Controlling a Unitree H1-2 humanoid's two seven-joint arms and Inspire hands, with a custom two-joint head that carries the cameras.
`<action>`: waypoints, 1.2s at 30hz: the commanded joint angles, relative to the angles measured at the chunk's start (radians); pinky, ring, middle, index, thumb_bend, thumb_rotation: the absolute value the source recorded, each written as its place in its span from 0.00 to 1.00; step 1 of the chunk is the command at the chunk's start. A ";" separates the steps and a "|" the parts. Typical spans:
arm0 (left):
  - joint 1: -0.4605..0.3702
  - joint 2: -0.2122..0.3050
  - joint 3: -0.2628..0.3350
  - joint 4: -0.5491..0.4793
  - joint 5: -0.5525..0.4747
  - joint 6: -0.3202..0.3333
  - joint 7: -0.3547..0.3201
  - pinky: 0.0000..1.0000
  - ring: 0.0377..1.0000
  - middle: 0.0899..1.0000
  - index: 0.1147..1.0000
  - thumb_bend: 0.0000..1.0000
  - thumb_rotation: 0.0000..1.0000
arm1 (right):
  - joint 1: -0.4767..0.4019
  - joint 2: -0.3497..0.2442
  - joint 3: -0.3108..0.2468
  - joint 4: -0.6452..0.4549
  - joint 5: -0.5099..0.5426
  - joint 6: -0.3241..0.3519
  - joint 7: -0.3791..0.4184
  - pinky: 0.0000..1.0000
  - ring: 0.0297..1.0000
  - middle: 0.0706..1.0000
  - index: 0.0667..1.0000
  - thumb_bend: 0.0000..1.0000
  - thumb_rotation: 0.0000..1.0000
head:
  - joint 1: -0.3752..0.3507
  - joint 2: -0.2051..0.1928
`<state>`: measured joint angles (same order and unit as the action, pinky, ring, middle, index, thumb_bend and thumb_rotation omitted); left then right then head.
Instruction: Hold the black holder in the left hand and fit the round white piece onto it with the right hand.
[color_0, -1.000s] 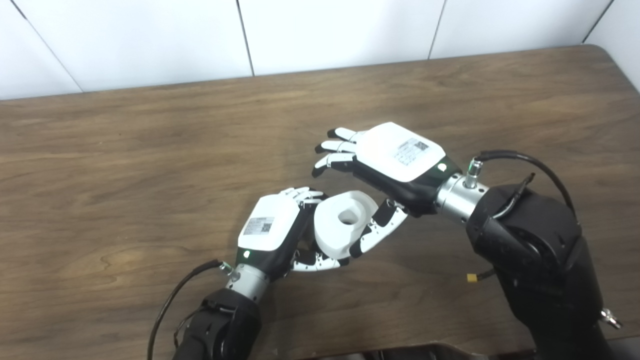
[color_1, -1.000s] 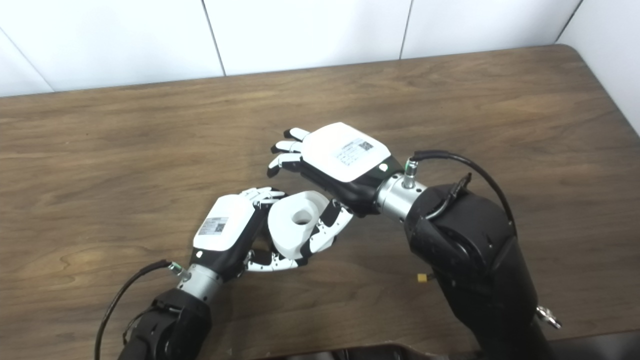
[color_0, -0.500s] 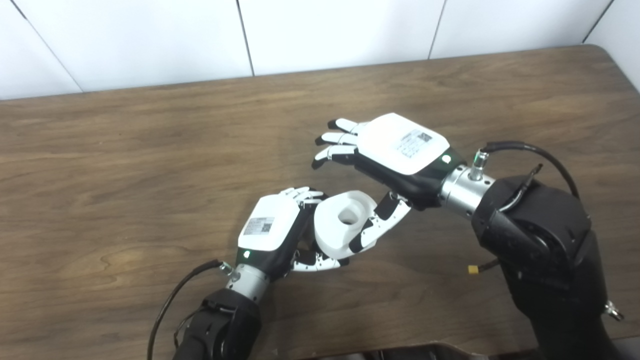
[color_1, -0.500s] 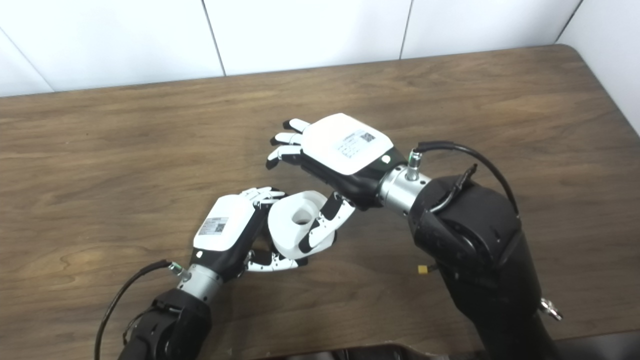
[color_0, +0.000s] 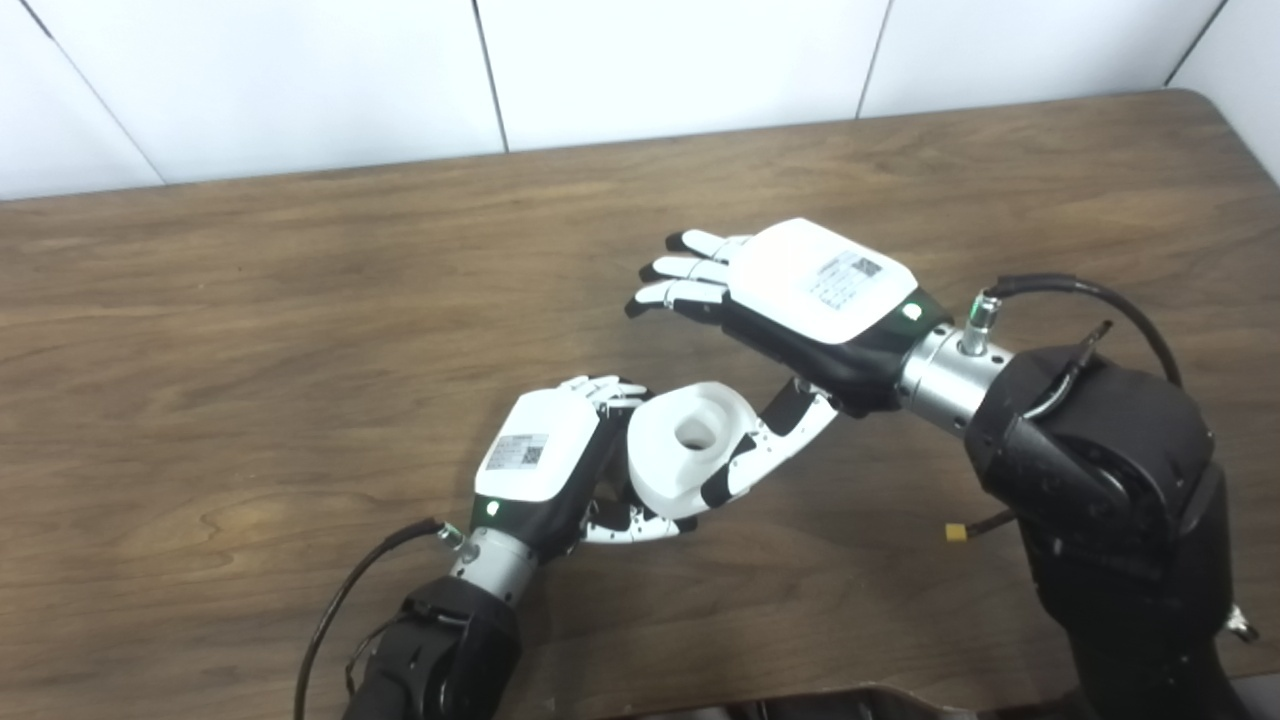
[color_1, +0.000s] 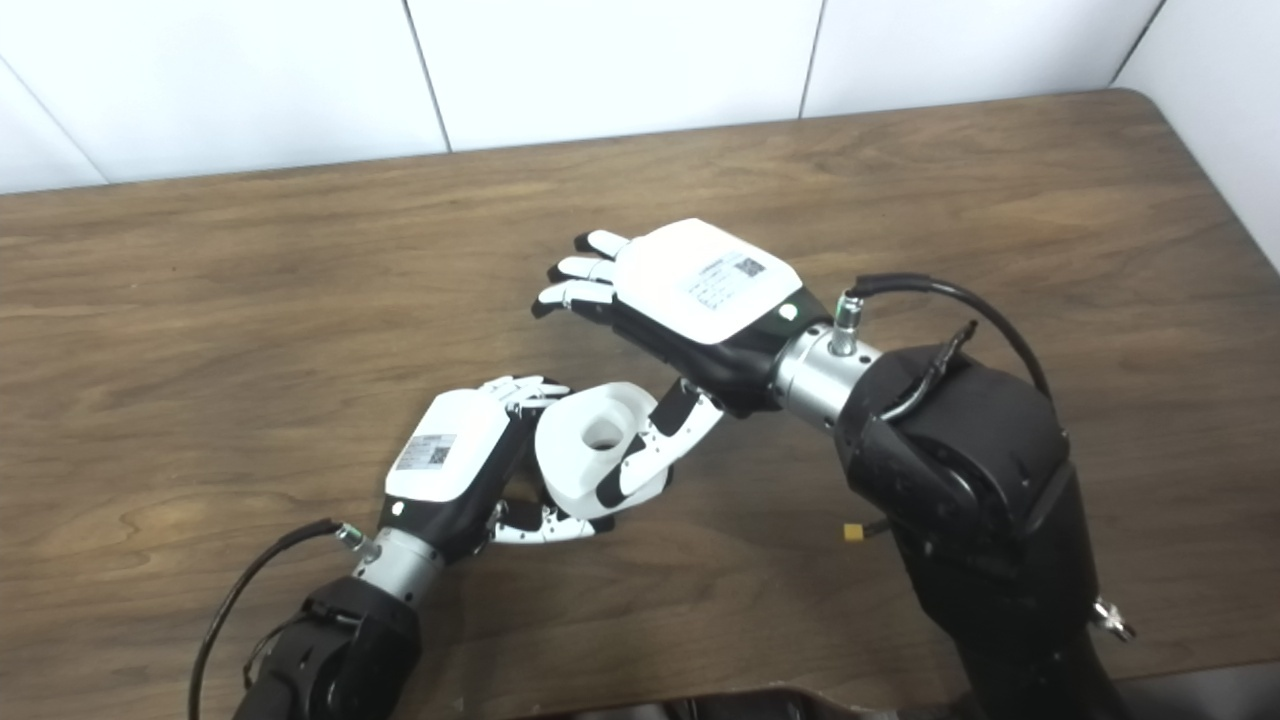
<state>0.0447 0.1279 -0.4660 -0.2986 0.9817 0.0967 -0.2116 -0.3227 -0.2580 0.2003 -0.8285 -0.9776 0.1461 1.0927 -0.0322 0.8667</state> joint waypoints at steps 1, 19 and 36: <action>0.022 0.017 0.002 0.010 0.002 0.037 -0.059 0.84 0.82 0.74 0.43 0.52 0.06 | -0.030 0.004 -0.013 -0.025 -0.001 -0.003 -0.020 0.89 0.97 0.92 0.89 1.00 0.57 | 0.000 0.001; 0.029 0.003 -0.013 -0.040 0.112 0.084 -0.151 0.84 0.84 0.79 0.73 0.77 0.16 | -0.035 -0.012 -0.049 0.014 0.037 0.019 -0.031 0.91 0.98 0.92 0.86 1.00 0.56 | 0.005 0.010; 0.043 -0.037 0.008 -0.101 0.133 0.147 -0.246 0.87 0.89 0.86 0.86 0.83 0.23 | -0.053 -0.020 -0.047 0.033 0.064 0.043 -0.037 0.90 0.98 0.92 0.87 1.00 0.57 | 0.013 0.010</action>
<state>0.0618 0.0850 -0.4651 -0.3988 1.1083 0.1950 -0.3900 -0.3408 -0.2636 0.1590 -0.7864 -0.9180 0.1862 1.0800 -0.0185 0.8759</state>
